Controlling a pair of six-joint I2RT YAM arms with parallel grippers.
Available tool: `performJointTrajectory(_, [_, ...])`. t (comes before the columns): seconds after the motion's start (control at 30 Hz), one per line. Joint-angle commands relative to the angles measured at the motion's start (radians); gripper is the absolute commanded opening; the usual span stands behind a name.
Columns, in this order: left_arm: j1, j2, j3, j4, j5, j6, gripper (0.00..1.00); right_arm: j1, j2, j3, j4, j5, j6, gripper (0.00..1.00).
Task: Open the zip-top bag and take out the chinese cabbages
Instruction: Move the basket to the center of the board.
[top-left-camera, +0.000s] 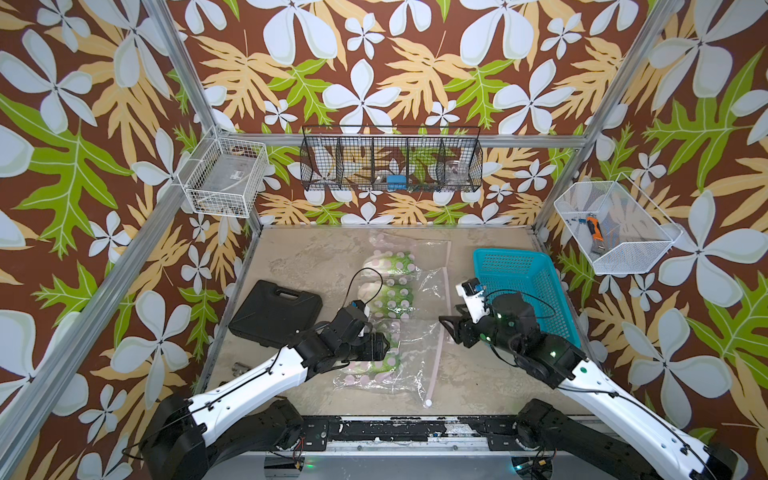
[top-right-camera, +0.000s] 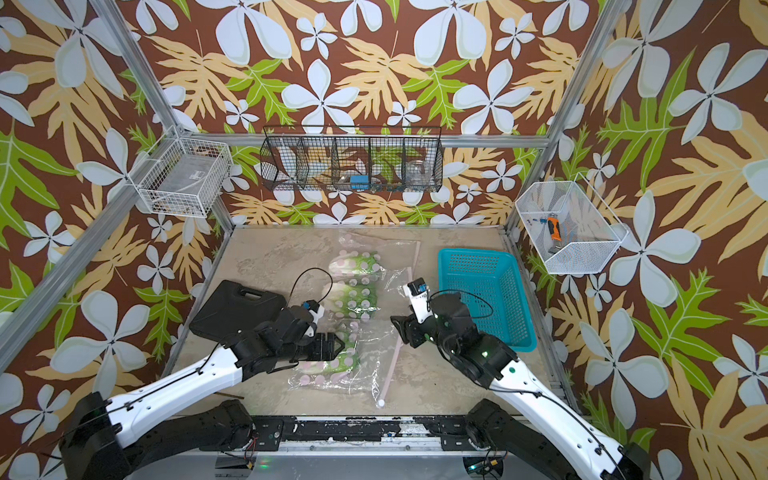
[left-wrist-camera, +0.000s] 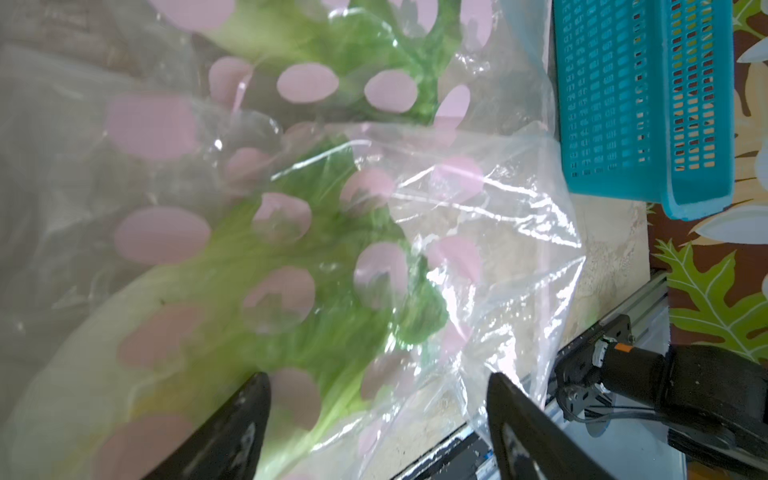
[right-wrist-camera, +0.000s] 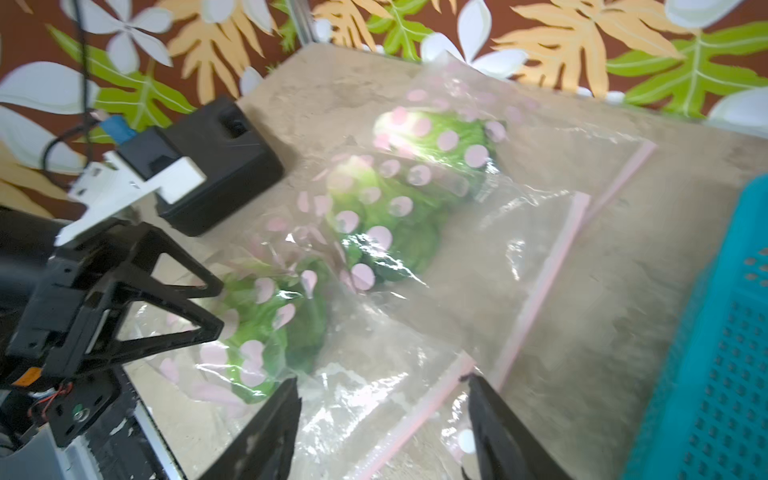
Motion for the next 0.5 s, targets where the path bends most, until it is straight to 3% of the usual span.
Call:
performJointTrajectory(0.0, [-0.004,-0.110,-0.061,-0.090,-0.013,-0.104,0.83,0.033,-0.067,-0.090,0.311,-0.021,0.006,0.76])
performJointTrajectory(0.2, [-0.004,-0.194,-0.076,-0.238,-0.001,-0.175,0.82,0.033,0.006,-0.067,0.241,0.006,-0.062,0.80])
performJointTrajectory(0.47, [-0.036,-0.181,-0.116,-0.211,0.031,-0.251,0.75,0.034,-0.026,-0.121,0.315,0.054,-0.115,0.80])
